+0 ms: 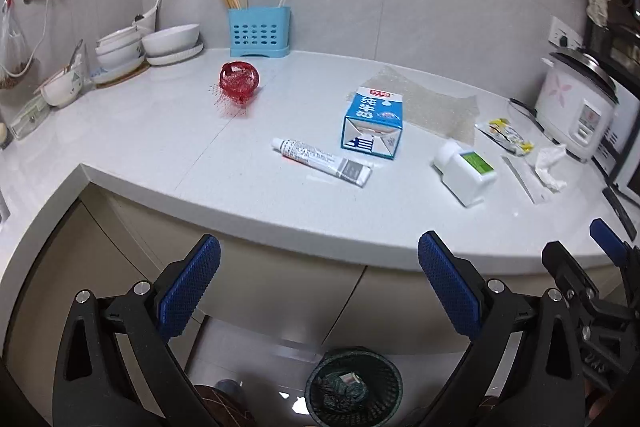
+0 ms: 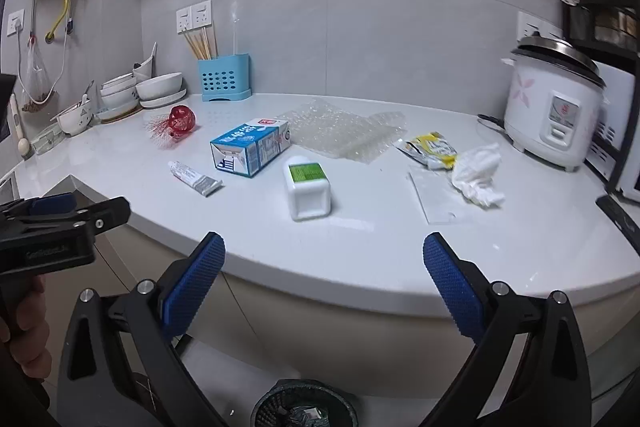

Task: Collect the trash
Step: 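Raise both tools back toward the counter, then grasp the white ointment tube with the left tool while the right tool grasps the white pill bottle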

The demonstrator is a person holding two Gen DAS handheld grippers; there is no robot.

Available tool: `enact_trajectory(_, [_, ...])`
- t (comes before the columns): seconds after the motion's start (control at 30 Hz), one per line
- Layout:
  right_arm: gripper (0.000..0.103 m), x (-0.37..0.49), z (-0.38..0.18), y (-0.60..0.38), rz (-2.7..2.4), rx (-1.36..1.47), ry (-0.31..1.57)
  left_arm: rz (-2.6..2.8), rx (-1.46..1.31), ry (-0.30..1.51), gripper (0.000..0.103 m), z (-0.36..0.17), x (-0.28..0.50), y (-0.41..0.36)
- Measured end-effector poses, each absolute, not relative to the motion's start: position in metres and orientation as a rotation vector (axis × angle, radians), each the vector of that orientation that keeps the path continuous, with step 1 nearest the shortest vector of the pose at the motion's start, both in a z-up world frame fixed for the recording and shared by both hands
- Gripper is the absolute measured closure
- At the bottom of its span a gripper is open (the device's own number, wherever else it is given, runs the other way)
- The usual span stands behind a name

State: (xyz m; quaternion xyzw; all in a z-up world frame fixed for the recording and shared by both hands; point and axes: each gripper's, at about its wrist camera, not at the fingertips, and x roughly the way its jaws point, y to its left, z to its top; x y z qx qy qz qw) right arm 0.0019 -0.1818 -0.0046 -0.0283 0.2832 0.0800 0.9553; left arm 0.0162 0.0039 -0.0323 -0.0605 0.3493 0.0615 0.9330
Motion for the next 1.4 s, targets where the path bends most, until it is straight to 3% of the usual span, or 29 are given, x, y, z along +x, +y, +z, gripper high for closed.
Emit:
enact_trajectory(0.53, [0.008,0.096,-0.009,-0.161,0.184,-0.095,0.672,0.24,-0.14,0.864,0.006,-0.048,0.142,0.021])
enact_trajectory(0.87, [0.008,0.127,-0.027,-0.158,0.185,-0.083,0.726,0.239,-0.166,0.942,0.007,-0.073,0.175,0.022])
enact_trajectory(1.0, [0.012,0.132,-0.03,-0.152,0.175,-0.094,0.735,0.241,-0.16,0.965,0.02,-0.075,0.177,0.021])
enact_trajectory(1.07, [0.018,0.134,-0.03,-0.149,0.166,-0.103,0.748,0.241,-0.147,0.964,0.032,-0.073,0.177,0.02])
enact_trajectory(1.23, [0.026,0.138,-0.033,-0.143,0.157,-0.11,0.784,0.216,-0.142,0.983,0.075,-0.069,0.175,0.02])
enact_trajectory(1.27, [0.027,0.139,-0.034,-0.142,0.159,-0.113,0.79,0.218,-0.137,0.985,0.078,-0.069,0.174,0.02])
enact_trajectory(1.33, [0.038,0.14,-0.037,-0.139,0.157,-0.121,0.804,0.217,-0.128,0.984,0.081,-0.07,0.173,0.019])
enact_trajectory(1.4, [0.061,0.142,-0.041,-0.139,0.158,-0.108,0.835,0.217,-0.13,0.98,0.081,-0.07,0.171,0.021])
